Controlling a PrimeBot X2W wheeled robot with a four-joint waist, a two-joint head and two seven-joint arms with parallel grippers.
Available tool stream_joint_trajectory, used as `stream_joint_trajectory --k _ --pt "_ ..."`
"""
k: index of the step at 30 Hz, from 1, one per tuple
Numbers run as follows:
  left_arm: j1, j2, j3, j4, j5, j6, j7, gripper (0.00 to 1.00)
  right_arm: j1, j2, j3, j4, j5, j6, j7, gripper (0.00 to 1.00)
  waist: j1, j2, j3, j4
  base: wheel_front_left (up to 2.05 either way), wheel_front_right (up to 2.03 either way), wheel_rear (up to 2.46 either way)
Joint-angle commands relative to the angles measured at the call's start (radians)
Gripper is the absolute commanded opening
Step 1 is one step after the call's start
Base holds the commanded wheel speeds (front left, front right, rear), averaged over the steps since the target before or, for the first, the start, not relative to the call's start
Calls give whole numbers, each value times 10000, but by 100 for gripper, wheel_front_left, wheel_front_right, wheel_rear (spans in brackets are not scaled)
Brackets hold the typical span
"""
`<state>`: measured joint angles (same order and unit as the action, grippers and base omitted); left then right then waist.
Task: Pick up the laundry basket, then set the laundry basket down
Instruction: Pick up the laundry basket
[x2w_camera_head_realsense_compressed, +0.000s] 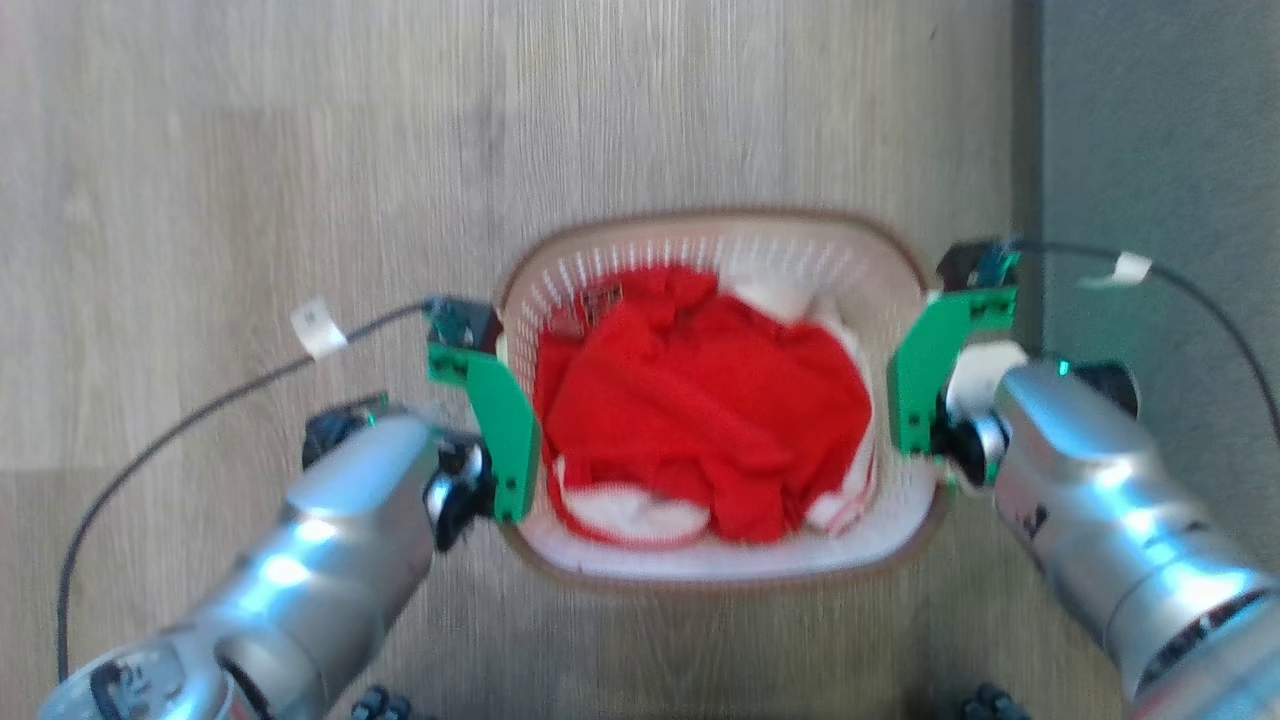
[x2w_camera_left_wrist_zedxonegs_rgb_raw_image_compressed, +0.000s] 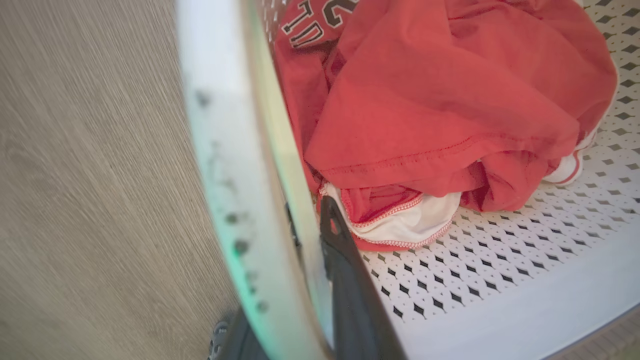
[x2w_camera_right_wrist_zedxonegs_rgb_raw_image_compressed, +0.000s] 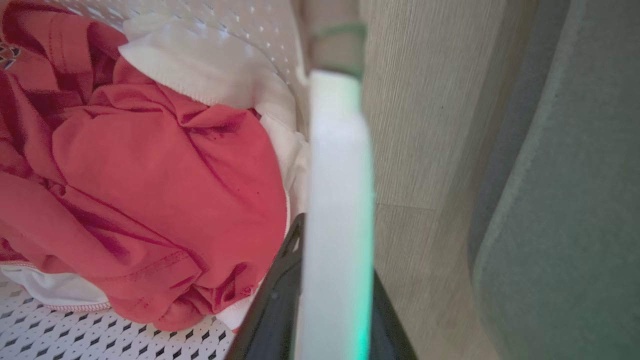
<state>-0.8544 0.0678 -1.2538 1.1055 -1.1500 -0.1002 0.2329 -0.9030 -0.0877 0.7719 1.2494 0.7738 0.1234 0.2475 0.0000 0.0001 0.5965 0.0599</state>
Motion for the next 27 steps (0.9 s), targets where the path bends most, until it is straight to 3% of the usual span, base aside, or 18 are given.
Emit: stream_joint_trajectory --k 1,17,27 --pt "32 -176 -51 -585 9 -304 -50 0 616 349 422 -305 -105 73 136 0 0 -1 -667 -14 0 0 0" --pt "1405 79 -239 -508 -415 -304 915 0 2299 368 1581 -927 1109 73 1105 0 0 -1 -3962 -67 0 0 0" --pt "2221 415 -258 -796 -605 -304 1689 0 3030 373 2242 -1309 1871 73 1523 0 0 -1 -5392 -66 0 0 0"
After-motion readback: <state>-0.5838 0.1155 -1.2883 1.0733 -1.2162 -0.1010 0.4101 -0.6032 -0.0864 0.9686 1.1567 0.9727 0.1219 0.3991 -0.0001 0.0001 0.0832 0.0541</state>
